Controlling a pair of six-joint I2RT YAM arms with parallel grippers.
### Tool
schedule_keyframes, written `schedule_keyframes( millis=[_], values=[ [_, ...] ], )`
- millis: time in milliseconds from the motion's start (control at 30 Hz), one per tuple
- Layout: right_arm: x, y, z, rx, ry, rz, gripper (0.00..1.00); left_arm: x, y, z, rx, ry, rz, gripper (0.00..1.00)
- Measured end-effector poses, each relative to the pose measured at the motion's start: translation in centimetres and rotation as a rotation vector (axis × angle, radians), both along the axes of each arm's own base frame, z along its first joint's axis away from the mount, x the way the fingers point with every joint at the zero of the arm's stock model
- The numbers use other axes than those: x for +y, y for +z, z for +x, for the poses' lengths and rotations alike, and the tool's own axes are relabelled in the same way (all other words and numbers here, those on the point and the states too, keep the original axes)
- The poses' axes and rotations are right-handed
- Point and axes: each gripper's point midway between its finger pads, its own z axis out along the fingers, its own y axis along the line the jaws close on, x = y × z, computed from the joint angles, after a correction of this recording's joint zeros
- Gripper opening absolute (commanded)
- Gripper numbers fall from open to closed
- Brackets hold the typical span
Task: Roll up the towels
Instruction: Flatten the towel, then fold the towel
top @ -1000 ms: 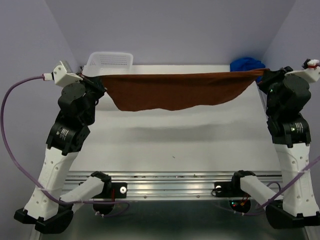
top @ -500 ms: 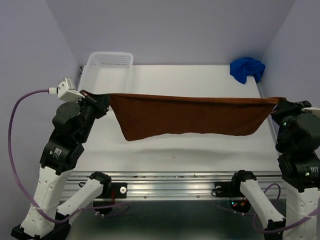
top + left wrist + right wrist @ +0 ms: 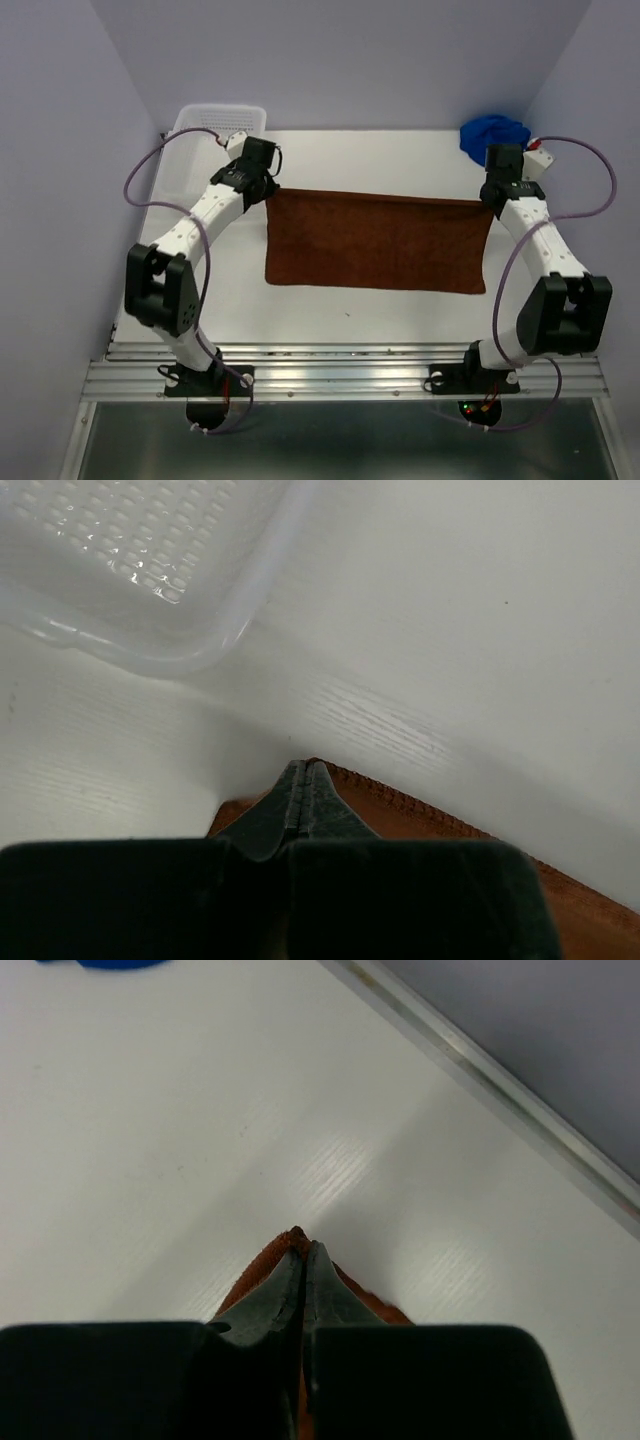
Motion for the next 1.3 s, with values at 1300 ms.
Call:
schedule_keyframes(
  millis=[1300],
  values=[
    [-4.0, -11.8, 15.1, 0.165, 0.175, 0.086, 0.01, -2.9, -10.5, 11.2, 0.066, -0.174, 0.190, 0.00]
  ],
)
